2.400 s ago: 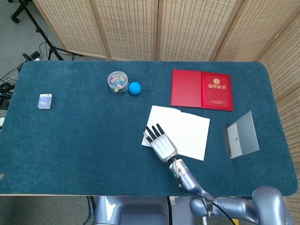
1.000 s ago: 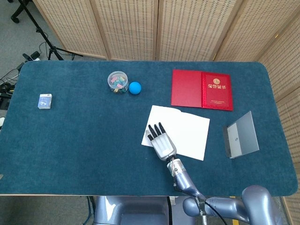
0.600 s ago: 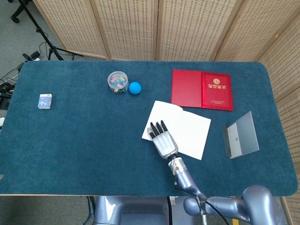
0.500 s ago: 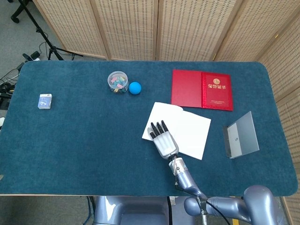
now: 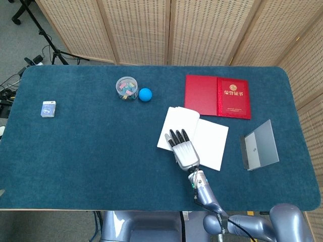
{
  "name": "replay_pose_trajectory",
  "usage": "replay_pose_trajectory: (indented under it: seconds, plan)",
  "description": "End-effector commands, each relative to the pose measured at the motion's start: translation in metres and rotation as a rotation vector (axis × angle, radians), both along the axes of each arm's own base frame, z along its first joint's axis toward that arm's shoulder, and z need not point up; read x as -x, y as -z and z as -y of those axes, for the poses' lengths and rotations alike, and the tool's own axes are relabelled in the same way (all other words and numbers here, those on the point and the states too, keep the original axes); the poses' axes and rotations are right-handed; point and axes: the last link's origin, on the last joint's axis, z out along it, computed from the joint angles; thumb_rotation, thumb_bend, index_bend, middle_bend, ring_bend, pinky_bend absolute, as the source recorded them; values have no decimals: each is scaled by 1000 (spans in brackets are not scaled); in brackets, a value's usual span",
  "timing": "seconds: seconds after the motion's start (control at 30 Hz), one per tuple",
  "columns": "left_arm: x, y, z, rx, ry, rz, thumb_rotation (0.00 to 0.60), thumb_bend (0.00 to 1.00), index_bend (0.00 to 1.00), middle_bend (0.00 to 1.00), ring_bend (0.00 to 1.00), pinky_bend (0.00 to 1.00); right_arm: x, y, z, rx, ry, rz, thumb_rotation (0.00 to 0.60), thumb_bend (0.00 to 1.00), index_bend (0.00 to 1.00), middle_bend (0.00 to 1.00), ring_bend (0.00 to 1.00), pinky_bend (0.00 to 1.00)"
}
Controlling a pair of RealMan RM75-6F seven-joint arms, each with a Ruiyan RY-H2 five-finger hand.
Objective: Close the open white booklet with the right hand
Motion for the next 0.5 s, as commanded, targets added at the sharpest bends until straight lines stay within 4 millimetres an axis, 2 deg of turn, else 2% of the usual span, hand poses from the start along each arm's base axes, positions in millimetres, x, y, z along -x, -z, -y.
replay_pose_trajectory:
  seconds: [0.03,0.37,0.5]
  plan:
    - [0,-1,2,-1,7,3,600,0,0,0,0,0,9,-11,-1,27,50,118,600,845,0,0,0,0]
    - [-2,-2,9,-2,35,14,600,0,0,0,0,0,31,-26,-6,26,183,370,600,852,0,0,0,0]
    - [-4,-2,13,-3,50,18,600,0,0,0,0,0,43,-34,-8,19,330,597,600,852,0,0,0,0]
